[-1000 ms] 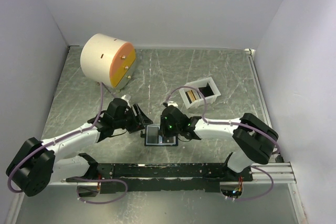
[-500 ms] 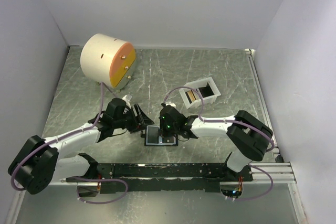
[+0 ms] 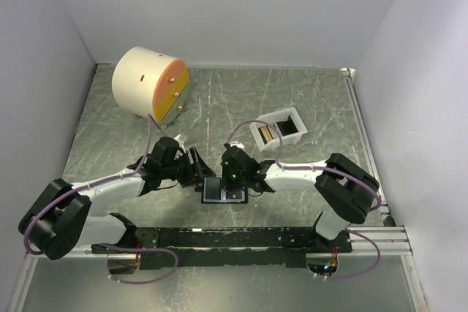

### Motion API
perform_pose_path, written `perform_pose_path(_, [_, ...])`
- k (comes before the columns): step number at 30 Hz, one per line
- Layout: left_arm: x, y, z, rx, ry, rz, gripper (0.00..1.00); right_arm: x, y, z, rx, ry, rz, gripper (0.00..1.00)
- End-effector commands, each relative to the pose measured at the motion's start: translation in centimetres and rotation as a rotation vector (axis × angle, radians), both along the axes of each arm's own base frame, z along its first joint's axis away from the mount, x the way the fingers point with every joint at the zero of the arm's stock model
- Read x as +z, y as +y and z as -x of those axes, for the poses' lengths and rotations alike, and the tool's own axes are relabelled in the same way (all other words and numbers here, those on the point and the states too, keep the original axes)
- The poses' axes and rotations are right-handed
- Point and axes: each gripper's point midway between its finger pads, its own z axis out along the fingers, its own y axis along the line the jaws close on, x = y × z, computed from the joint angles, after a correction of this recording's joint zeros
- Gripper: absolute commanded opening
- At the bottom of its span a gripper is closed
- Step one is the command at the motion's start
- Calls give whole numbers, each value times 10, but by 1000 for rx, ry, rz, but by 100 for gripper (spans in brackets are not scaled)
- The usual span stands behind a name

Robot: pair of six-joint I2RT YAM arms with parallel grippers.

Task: Put the credit cards into the card holder
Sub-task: Turn over the card slot in the card holder.

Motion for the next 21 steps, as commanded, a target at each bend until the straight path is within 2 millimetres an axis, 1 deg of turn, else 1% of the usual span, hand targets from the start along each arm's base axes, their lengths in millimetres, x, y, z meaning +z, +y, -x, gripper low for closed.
perform_pose_path(1, [4,0,-8,0,-35,-9,73,-22,-18,8,-4,30,97,0])
perform_pose_path(7, [-5,-1,-5,-6,-18,-1,73,-22,-19,9,-6,30,97,0])
perform_pose_path(16, [-6,-4,-4,-17,-13,13,74,-20,-19,8,-9,28,90,0])
perform_pose_path(21, [-12,-1,-3,-5,-6,3,74,-18,-19,8,-13,24,86,0])
